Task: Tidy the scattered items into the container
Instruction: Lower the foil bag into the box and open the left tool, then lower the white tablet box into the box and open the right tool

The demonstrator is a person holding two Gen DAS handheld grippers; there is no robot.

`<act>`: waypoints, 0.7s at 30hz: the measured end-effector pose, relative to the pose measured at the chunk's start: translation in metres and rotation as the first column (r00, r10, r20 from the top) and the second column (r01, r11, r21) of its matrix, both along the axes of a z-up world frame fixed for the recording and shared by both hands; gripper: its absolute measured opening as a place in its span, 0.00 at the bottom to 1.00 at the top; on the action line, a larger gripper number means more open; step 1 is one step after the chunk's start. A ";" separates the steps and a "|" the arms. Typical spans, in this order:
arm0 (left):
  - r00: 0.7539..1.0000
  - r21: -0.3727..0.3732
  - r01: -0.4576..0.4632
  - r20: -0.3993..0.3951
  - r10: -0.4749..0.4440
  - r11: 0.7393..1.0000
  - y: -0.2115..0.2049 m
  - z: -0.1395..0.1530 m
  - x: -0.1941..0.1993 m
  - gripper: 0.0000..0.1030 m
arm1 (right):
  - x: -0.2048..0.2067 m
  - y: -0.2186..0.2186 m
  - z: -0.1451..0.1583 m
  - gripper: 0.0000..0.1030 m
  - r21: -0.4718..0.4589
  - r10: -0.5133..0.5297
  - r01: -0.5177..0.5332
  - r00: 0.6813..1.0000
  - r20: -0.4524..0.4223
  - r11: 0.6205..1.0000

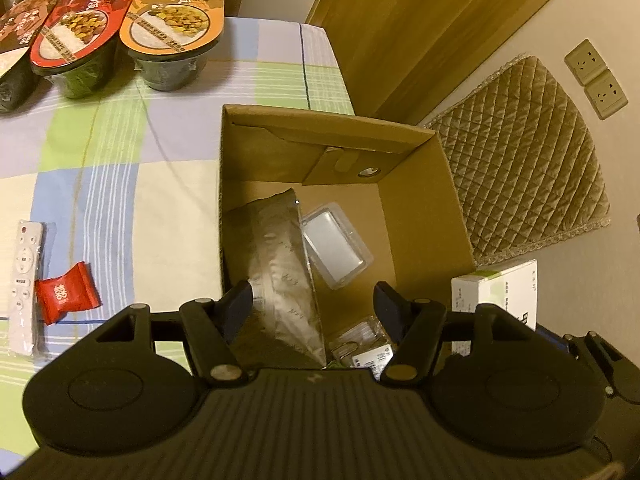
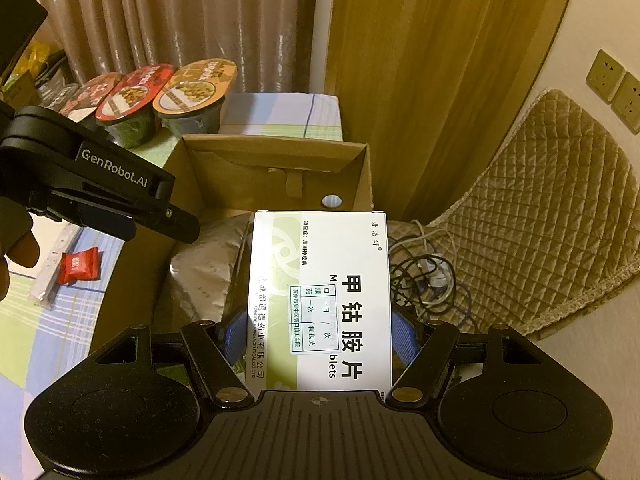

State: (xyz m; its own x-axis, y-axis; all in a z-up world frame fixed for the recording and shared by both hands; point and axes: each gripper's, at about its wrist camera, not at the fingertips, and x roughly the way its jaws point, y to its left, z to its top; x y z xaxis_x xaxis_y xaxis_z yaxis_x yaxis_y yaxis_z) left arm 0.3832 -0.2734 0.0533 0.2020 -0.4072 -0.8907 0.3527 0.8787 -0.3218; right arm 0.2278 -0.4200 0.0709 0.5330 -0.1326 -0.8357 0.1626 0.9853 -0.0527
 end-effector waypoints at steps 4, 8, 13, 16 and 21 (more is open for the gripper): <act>1.000 0.018 0.009 0.018 -0.010 1.000 0.005 0.003 -0.003 0.60 | -0.003 0.005 0.000 0.71 0.001 0.006 -0.006 1.000 -0.003 1.000; 0.999 0.033 0.017 0.030 -0.018 0.999 0.012 0.006 -0.006 0.60 | -0.003 0.009 0.002 0.71 0.001 0.008 -0.008 1.000 -0.004 1.000; 0.999 0.043 0.013 0.035 -0.014 0.999 0.020 0.008 -0.007 0.60 | -0.003 0.014 0.005 0.71 0.001 0.012 -0.012 1.000 -0.002 1.000; 0.999 0.048 0.009 0.041 -0.011 0.999 0.025 0.009 -0.008 0.60 | -0.002 0.017 0.007 0.71 0.003 0.015 -0.015 1.000 0.001 1.000; 0.999 0.048 0.000 0.046 -0.002 0.999 0.033 0.012 -0.008 0.60 | 0.001 0.021 0.009 0.71 0.028 0.018 -0.018 1.000 0.010 0.999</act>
